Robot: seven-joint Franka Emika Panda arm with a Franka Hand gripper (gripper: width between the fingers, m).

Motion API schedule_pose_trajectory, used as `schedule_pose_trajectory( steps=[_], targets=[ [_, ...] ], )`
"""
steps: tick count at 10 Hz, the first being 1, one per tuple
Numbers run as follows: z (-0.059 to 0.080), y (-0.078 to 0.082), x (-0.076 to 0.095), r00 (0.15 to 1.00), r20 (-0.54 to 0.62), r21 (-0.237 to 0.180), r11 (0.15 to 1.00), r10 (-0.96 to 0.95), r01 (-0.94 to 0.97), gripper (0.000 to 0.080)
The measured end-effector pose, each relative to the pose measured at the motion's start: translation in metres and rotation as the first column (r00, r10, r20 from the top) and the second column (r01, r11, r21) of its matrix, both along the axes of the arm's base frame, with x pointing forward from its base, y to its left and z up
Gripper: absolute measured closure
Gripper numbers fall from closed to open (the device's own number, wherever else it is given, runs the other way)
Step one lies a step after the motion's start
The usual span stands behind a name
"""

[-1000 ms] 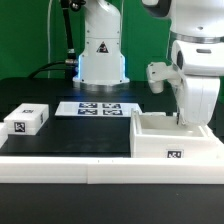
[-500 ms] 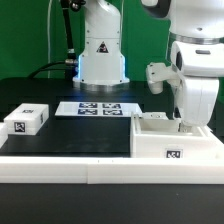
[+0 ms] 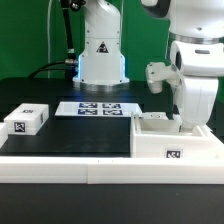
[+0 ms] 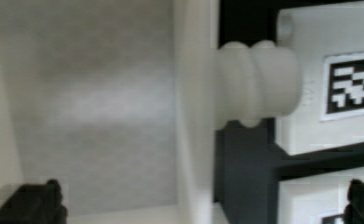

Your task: Assemble cabinet

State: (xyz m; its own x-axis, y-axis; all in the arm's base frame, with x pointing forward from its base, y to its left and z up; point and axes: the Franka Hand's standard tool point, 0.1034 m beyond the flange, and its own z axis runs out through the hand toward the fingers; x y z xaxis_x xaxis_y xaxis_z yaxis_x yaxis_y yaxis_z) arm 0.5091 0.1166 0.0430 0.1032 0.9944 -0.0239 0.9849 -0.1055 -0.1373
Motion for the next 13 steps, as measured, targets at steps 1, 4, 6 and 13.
schedule_pose_trajectory(
  steps=[1, 4, 6, 13],
  targets=[
    [0.008, 0.000, -0.010, 1.000, 0.001, -0.006, 1.000, 0.003, -0.003, 0.0001],
    [0.021, 0.003, -0.038, 1.000, 0.019, -0.010, 1.000, 0.006, -0.006, 0.0002],
    [0.022, 0.005, -0.044, 0.999, 0.044, -0.004, 1.000, -0.012, 0.012, 0.0002],
    [0.015, 0.022, -0.065, 0.996, 0.086, 0.028, 1.000, -0.008, 0.006, 0.0002]
  ],
)
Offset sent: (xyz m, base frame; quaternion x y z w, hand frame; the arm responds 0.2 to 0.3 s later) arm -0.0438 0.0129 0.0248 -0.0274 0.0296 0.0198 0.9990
